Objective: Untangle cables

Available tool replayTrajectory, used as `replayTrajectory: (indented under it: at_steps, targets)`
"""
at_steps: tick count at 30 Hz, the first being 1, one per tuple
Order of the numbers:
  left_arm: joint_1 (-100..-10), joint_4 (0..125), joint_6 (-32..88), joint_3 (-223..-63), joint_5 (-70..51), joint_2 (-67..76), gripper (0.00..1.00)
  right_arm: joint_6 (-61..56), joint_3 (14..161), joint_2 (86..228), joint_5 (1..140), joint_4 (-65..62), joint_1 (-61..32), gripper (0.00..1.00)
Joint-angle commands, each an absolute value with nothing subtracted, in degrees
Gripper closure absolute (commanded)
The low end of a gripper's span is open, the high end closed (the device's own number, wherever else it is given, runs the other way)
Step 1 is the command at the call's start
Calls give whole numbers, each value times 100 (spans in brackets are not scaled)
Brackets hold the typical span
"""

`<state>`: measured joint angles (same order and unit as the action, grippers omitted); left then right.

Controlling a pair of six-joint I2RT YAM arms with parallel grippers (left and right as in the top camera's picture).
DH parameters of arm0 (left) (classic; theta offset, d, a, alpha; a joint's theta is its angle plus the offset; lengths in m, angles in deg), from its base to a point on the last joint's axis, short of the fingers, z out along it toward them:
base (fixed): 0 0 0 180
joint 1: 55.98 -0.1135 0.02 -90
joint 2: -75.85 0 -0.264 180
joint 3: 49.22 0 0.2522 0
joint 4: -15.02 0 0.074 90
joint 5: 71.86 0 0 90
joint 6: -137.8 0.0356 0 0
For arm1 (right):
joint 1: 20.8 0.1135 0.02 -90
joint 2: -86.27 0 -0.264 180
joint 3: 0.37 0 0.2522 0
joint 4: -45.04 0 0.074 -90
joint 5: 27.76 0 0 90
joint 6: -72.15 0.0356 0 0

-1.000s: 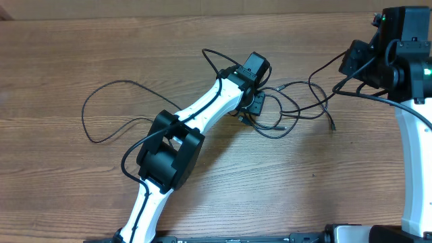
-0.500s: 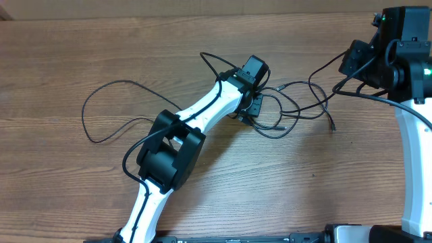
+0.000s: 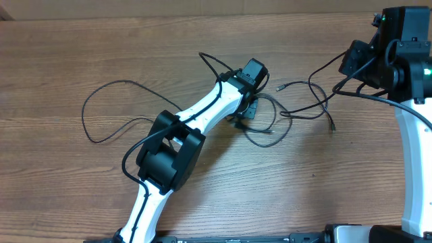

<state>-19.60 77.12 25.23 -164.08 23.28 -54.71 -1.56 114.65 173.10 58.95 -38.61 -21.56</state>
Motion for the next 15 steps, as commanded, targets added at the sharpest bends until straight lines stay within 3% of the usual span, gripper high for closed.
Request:
replayTrajectory:
  at_steps: [1,6,15]
  targets:
    - [-2214,8029,2440,-16327,3384,-4931,96,-136,11576,17146,5700,-3870,-2184,96]
    - [-2808,8700,2309,-16327,4107,-4214,96,-132,11576,17146,5003,-4025,-2184,96]
    - [-4106,9362,2292,-16327,4107,-3239,96,596,11576,17146,3187,-4287,-2423,96]
